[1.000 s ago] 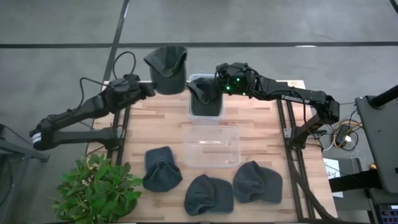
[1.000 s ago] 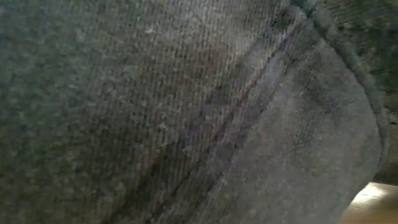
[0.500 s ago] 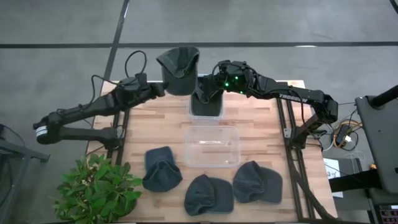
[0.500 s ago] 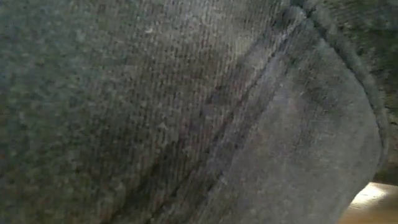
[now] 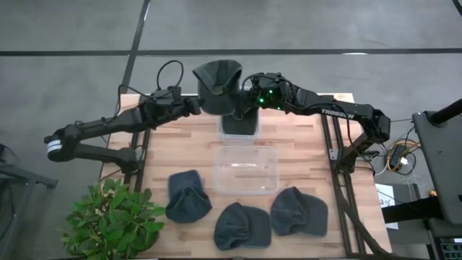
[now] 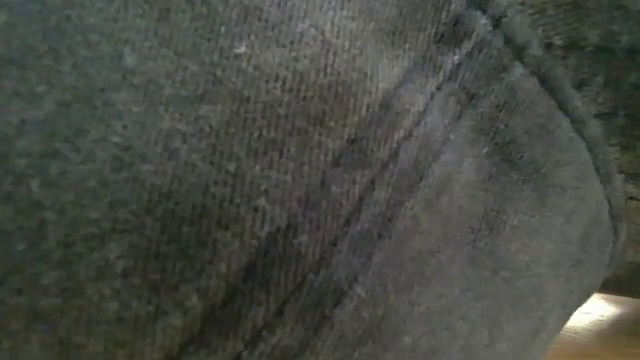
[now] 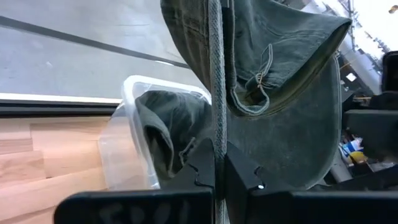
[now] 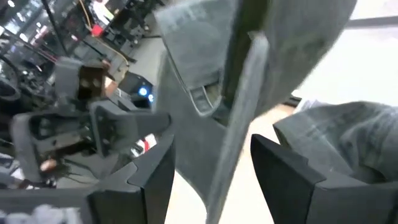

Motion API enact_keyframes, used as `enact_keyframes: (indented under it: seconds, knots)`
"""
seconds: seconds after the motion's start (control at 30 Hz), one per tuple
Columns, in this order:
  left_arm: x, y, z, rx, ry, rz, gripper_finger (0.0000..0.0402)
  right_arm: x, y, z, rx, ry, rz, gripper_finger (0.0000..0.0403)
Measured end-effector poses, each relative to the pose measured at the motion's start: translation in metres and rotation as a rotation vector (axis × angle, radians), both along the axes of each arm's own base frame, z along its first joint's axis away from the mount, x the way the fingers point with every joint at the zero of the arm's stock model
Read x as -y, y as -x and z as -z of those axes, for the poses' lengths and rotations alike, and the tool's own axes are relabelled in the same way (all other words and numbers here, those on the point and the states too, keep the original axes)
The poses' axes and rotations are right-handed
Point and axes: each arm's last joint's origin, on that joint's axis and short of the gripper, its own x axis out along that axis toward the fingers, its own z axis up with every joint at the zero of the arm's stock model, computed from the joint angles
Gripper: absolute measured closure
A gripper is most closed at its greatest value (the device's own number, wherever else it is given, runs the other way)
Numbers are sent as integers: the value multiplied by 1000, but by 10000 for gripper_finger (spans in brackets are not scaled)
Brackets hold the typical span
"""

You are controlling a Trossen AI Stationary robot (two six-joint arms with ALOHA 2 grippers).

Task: Pick & Place hat
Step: Put the gray cap into the top transparent bin

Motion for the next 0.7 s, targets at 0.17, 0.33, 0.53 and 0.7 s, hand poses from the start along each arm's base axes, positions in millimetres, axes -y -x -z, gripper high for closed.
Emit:
enact_keyframes:
  seconds: [0.17, 0.33, 0.53, 0.7]
  knots:
    - [0, -1, -6, -4, -31, 29, 384, 0, 1, 2, -33, 7, -17, 288]
    - [1, -1, -8, -16, -56, 45, 384, 1, 2, 4, -61, 29, -38, 383]
    - [3, 1, -9, -34, -84, 84, 378, -2, 14, 0, -110, 1, -48, 391]
    - [4, 10, -18, -53, -168, 40, 353, -6, 33, -12, -145, 18, -24, 392]
